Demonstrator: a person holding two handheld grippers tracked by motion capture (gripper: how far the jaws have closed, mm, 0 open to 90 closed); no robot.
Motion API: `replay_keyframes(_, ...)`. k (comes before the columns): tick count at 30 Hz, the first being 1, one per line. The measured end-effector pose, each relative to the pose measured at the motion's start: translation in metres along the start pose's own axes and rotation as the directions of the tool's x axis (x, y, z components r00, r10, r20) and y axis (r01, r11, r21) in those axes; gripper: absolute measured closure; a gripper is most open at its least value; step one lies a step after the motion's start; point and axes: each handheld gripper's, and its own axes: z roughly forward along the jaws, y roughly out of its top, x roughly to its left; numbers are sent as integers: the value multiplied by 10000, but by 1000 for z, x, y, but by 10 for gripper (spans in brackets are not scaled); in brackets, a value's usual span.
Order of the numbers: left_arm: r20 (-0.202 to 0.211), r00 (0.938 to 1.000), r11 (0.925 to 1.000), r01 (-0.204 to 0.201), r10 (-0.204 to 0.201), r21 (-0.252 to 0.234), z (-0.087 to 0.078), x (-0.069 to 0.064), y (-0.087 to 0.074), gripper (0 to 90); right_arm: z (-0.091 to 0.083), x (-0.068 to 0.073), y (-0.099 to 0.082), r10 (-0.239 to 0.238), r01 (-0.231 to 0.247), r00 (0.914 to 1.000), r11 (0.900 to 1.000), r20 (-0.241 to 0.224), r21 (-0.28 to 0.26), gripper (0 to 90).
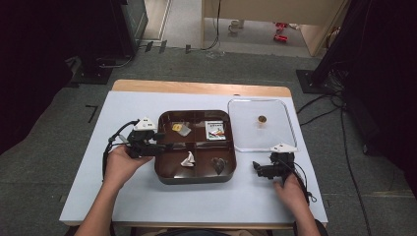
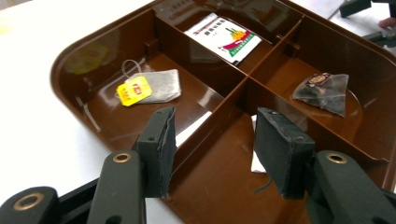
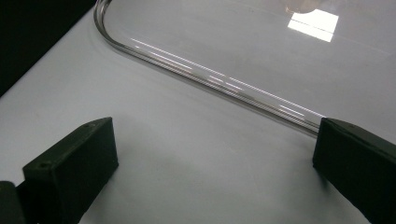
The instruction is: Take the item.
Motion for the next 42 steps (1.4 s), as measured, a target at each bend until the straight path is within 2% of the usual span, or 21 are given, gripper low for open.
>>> replay_keyframes(14,396,9976,9980,-578,567,273,24,-19,5,500,0,0,0,-13,13,10000,10000,2,4,0)
replay_keyframes(22,682,9935,9929,-961,914,704,40,-29,6,503,0,0,0,-13,13,10000,10000,3,5,0)
replay_keyframes(27,717,9905,9843,-1256,1173,1241,48,-36,6,518,0,0,0,-11,11,10000,10000,1,5,0)
replay_keyframes(28,717,9905,9843,-1256,1173,1241,48,-36,6,520,0,0,0,-11,11,10000,10000,1,5,0)
replay_keyframes(29,765,9900,9805,-1292,1189,1481,52,-37,6,524,0,0,0,-11,11,10000,10000,1,4,0)
replay_keyframes(30,770,9906,9798,-1237,1127,1572,53,-38,6,528,0,0,0,-9,9,10000,10000,1,4,0)
replay_keyframes(31,770,9906,9798,-1237,1127,1572,53,-38,6,532,0,0,0,-9,9,10000,10000,1,4,0)
replay_keyframes(38,784,9845,9631,-1698,1566,2090,62,-45,4,575,0,0,0,-11,11,10000,10000,1,5,0)
replay_keyframes(42,811,9844,9571,-1712,1563,2336,66,-46,4,586,0,0,0,-13,13,10000,10000,2,2,0)
